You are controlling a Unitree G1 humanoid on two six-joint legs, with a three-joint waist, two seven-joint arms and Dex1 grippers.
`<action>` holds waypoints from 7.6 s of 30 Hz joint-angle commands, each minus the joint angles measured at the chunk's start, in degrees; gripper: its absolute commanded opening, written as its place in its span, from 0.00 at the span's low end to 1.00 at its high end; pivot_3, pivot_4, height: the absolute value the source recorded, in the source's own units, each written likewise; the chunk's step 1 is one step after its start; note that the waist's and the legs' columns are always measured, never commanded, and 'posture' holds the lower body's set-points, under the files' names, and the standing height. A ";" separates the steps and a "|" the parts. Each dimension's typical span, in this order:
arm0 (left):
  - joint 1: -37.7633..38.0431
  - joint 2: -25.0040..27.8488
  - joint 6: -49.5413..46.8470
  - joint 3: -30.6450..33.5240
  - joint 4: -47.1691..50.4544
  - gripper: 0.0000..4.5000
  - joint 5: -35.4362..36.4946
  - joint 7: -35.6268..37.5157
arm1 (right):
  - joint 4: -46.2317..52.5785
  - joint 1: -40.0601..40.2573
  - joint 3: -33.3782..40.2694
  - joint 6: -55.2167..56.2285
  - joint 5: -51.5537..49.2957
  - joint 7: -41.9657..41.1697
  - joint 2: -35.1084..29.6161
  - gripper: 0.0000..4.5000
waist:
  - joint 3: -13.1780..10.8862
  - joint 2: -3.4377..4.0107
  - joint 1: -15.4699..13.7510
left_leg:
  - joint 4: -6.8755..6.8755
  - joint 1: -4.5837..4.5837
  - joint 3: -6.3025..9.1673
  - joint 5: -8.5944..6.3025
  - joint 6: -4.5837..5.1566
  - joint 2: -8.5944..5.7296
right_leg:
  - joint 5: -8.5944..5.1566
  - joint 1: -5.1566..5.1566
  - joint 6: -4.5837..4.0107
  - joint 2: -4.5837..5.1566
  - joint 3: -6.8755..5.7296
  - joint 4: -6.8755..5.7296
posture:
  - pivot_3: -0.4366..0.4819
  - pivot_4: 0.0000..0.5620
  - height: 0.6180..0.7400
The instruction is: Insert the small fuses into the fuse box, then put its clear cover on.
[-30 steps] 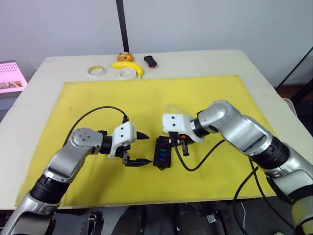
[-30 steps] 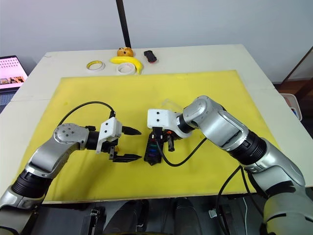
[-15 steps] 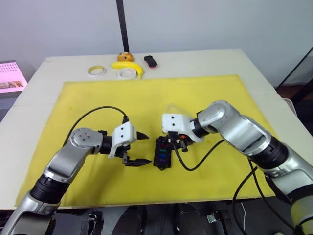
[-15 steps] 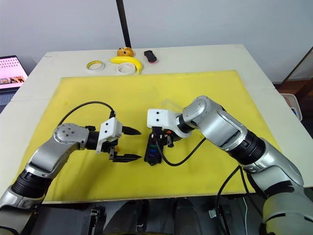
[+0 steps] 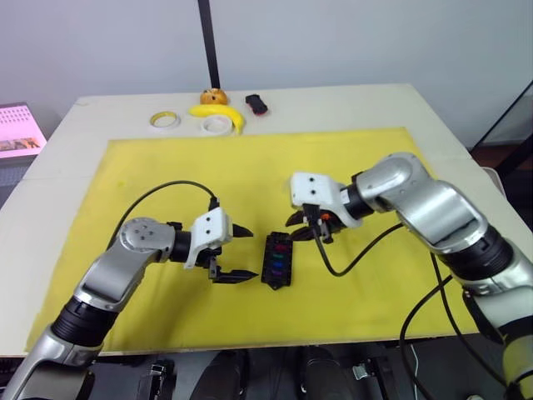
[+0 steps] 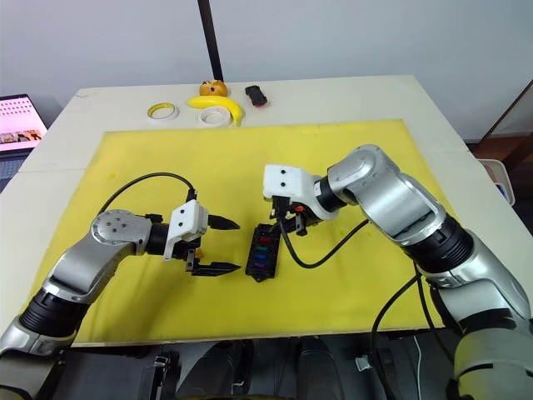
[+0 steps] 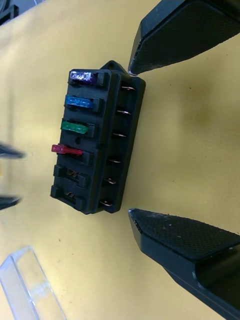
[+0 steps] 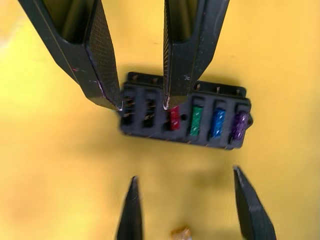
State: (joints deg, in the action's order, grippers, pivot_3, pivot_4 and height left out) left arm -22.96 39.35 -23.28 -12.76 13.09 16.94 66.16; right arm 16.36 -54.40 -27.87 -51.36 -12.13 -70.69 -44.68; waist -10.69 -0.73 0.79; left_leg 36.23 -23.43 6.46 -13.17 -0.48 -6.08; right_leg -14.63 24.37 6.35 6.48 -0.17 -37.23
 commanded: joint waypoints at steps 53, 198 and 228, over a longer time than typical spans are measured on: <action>-1.00 1.29 -0.79 0.88 1.74 1.00 0.34 -0.39 | -11.03 23.46 4.10 26.23 1.91 2.15 8.32 0.01 | 0.09 -0.05 -0.07 | 0.02 0.12 0.02 0.01 -0.01 0.00 | 0.02 -0.17 0.02 -0.04 0.00 0.01 | 0.48 0.27 1.00; -4.98 -1.16 -48.56 7.51 -21.13 0.80 25.04 1.34 | 6.29 13.33 15.21 20.33 -6.23 0.48 -5.04 1.00 | 0.05 0.09 -3.12 | 0.67 -0.01 0.05 -0.28 0.44 -0.21 | 0.00 -0.55 0.07 0.27 -0.04 0.14 | 0.48 0.27 1.00; -1.74 1.65 -46.01 9.22 -20.00 0.00 24.05 1.39 | 5.75 13.27 14.15 21.08 -5.30 0.60 -3.81 1.00 | 0.04 0.09 -1.25 | 0.65 -0.02 0.04 -0.29 0.39 -0.10 | 0.01 -0.43 0.12 0.26 -0.03 0.11 | 0.48 0.27 1.00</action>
State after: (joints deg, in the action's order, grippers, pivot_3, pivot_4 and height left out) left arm -25.57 40.25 -69.08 -3.54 -7.66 40.64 67.52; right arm 21.13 -40.62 -14.48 -30.87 -17.52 -70.15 -48.49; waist -10.65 -0.64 -0.46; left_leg 36.88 -23.45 6.51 -13.46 -0.09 -6.18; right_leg -14.62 23.94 6.47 6.74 -0.20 -37.12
